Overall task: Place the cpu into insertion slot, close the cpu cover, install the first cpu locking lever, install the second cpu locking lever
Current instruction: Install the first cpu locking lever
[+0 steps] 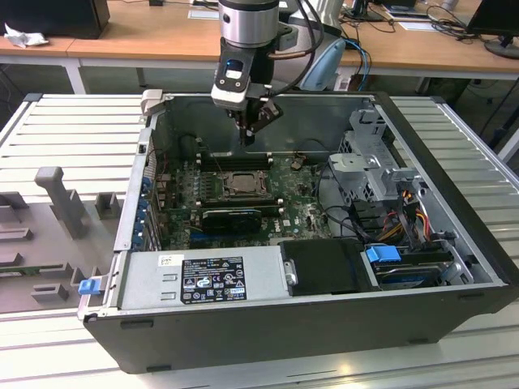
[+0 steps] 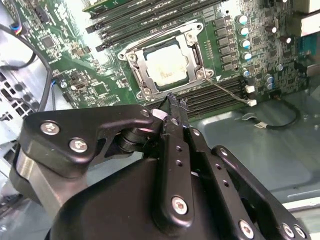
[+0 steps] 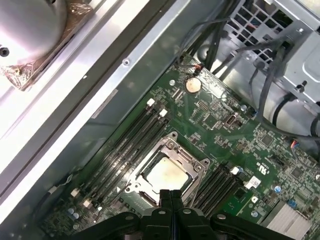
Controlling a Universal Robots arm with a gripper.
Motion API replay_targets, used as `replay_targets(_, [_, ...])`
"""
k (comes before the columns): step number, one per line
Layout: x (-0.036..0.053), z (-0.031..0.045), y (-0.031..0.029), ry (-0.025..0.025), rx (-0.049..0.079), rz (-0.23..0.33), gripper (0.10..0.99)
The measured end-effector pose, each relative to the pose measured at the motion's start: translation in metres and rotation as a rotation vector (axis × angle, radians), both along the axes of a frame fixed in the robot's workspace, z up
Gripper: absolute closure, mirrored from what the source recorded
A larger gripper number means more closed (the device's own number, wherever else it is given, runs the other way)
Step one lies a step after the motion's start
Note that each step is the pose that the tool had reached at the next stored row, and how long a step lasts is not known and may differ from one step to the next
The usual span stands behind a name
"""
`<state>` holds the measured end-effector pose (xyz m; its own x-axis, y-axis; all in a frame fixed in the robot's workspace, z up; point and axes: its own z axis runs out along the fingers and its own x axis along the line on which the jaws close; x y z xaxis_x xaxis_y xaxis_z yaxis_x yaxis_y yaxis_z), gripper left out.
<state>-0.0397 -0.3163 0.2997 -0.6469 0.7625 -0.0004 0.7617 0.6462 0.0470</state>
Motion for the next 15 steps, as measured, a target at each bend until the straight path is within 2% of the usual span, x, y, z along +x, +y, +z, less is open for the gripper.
replay_targets(6, [0.0,0.0,0.0,0.0,0.0,0.081,0.98])
replay_targets(12, [0.0,-0.0001,0.0,0.0,0.0,0.224,0.98])
replay_targets(15, [0.0,-0.0001,0.0,0.0,0.0,0.258,0.98])
